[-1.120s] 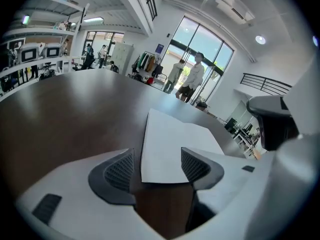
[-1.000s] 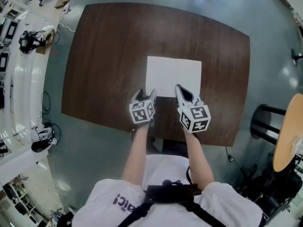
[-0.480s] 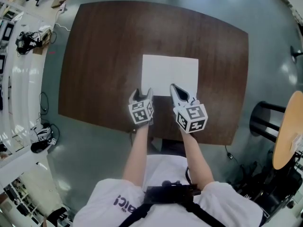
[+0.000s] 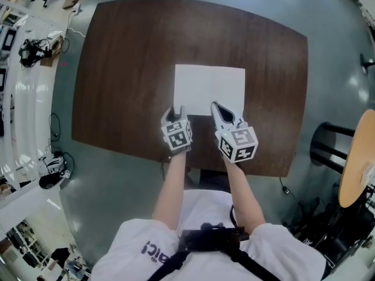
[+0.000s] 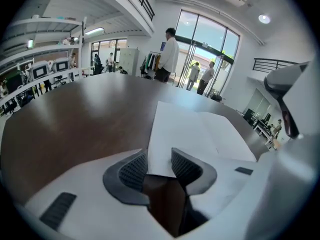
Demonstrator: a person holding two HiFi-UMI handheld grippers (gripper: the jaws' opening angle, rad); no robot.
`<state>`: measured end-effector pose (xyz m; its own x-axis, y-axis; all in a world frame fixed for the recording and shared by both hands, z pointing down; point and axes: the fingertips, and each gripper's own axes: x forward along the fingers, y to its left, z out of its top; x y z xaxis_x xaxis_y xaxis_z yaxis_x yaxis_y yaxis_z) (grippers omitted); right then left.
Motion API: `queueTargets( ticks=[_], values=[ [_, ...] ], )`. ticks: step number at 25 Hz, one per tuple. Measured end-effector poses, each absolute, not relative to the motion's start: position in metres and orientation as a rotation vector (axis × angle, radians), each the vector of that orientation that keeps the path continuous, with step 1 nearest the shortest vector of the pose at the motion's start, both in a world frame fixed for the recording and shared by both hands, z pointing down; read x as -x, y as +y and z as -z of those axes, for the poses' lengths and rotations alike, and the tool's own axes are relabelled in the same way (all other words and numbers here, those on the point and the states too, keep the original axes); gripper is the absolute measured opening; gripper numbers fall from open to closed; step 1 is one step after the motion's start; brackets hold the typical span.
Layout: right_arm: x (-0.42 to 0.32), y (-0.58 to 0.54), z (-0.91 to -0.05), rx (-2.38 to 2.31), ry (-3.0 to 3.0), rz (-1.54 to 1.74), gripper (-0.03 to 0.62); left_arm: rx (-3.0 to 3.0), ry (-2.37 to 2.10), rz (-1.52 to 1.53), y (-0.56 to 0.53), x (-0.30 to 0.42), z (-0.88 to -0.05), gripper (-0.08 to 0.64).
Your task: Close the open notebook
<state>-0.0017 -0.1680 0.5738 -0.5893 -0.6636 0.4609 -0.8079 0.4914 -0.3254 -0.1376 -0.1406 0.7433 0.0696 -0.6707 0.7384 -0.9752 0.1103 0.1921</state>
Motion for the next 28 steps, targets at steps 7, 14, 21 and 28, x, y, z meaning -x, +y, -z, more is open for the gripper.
queueTargets(
  ticks=[7, 14, 21, 28],
  values=[
    [-0.002, -0.169, -0.563, -1.283, -2.487, -0.755, 0.003, -1.627, -1.625, -0.51, -0.139, 0.137, -0.743, 0.088],
    [-0.008, -0.169, -0.545, -1.325, -2.51, -0.735, 0.003, -1.654, -1.598, -0.472, -0.139, 0.133, -0.728, 0.035],
    [-0.012, -0.171, -0.527, -1.382, -2.544, -0.706, 0.003, -1.688, -1.574, -0.421, -0.14, 0.128, -0.709, 0.026],
    [-0.014, -0.16, -0.511, -1.447, -2.563, -0.682, 0.003, -1.749, -1.547, -0.403, -0.136, 0.131, -0.685, 0.025]
  ],
)
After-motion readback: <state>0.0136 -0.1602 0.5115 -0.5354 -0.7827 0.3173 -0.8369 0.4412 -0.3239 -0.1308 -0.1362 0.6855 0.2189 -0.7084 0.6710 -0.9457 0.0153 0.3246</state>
